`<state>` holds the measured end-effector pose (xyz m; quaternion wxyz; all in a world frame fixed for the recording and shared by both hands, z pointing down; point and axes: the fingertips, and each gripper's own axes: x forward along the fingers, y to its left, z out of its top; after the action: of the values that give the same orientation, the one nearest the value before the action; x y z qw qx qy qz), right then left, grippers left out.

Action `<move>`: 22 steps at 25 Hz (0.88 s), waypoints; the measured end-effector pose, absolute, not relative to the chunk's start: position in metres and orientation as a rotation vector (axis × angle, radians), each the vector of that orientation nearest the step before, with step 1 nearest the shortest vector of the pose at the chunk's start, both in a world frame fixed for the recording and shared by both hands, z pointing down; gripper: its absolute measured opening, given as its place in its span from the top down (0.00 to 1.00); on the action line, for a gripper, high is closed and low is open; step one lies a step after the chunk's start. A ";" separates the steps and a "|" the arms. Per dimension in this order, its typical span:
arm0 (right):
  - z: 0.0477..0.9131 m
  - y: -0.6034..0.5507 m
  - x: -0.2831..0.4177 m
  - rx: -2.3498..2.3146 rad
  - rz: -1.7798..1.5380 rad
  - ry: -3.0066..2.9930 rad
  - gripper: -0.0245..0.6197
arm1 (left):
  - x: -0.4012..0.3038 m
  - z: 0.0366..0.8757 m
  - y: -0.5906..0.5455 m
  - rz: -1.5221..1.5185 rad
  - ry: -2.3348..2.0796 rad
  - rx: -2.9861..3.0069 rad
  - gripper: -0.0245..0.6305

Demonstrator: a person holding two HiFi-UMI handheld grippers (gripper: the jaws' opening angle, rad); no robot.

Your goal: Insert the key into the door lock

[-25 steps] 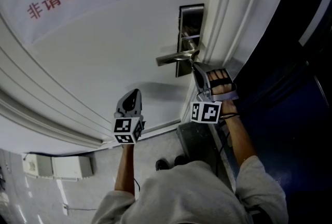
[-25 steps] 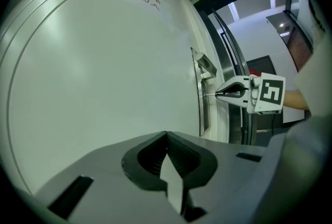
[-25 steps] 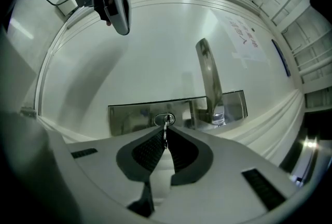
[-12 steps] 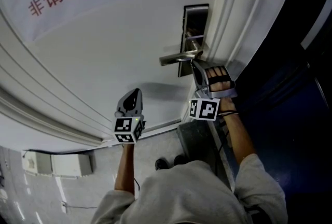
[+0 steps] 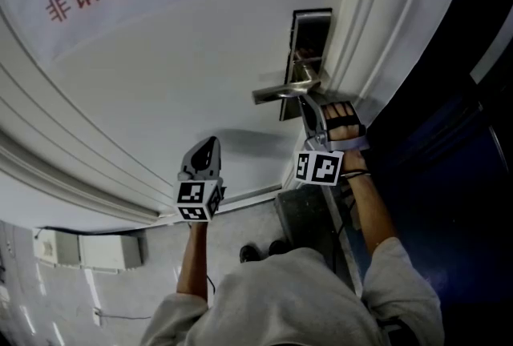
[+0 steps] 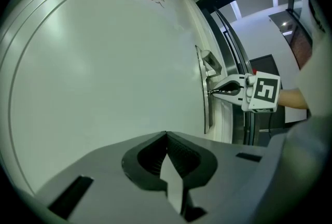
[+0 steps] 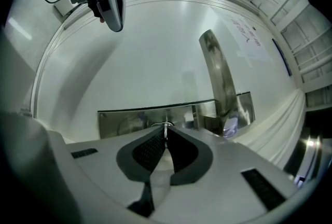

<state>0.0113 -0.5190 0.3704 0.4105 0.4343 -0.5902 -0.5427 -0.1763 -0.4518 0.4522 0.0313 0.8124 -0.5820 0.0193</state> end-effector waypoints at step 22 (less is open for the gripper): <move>0.383 -0.501 0.018 1.087 -1.273 -1.632 0.62 | -0.163 0.444 -0.435 0.084 -1.782 2.540 0.94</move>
<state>0.0181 -0.5015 0.3834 0.3909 0.4281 -0.6425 -0.5011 -0.1631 -0.4351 0.4439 0.0187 0.8182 -0.5739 0.0269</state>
